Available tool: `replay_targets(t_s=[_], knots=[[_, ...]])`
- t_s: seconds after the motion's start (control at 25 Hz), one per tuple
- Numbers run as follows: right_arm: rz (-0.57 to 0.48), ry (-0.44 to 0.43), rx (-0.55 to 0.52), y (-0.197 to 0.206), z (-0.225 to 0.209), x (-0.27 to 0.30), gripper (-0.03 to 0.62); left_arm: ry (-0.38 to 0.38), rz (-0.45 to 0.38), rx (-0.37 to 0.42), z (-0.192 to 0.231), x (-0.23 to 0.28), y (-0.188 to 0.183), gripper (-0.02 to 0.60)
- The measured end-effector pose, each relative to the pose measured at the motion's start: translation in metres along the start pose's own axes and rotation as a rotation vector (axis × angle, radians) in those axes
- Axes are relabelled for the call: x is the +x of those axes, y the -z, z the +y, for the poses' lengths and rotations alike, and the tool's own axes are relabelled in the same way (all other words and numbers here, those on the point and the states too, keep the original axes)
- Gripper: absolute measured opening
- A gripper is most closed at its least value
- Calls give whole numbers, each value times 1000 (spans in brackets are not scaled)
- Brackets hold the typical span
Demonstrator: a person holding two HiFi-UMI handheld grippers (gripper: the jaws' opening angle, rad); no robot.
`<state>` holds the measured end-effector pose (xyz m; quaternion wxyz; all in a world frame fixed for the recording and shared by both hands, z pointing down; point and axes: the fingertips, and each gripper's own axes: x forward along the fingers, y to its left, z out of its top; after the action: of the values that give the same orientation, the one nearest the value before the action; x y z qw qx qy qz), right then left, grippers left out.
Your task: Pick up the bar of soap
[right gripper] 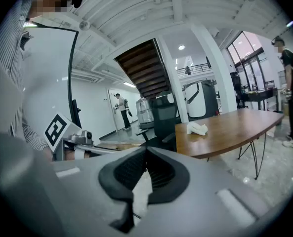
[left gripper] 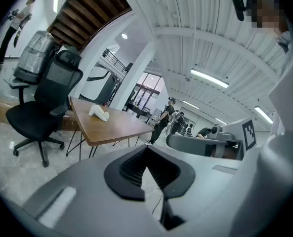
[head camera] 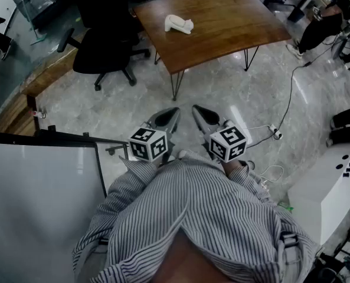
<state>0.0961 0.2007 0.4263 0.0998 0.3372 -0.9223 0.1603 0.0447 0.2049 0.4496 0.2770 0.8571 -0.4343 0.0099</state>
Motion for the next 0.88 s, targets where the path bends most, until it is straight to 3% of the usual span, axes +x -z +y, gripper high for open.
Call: replay_targets(t_s=[0.48, 0.88], knots=[[14, -20, 6, 4, -1, 3, 2, -16, -3, -11, 1, 2, 4, 5], [-14, -29, 25, -6, -33, 8, 2, -21, -38, -13, 3, 34, -10, 5]])
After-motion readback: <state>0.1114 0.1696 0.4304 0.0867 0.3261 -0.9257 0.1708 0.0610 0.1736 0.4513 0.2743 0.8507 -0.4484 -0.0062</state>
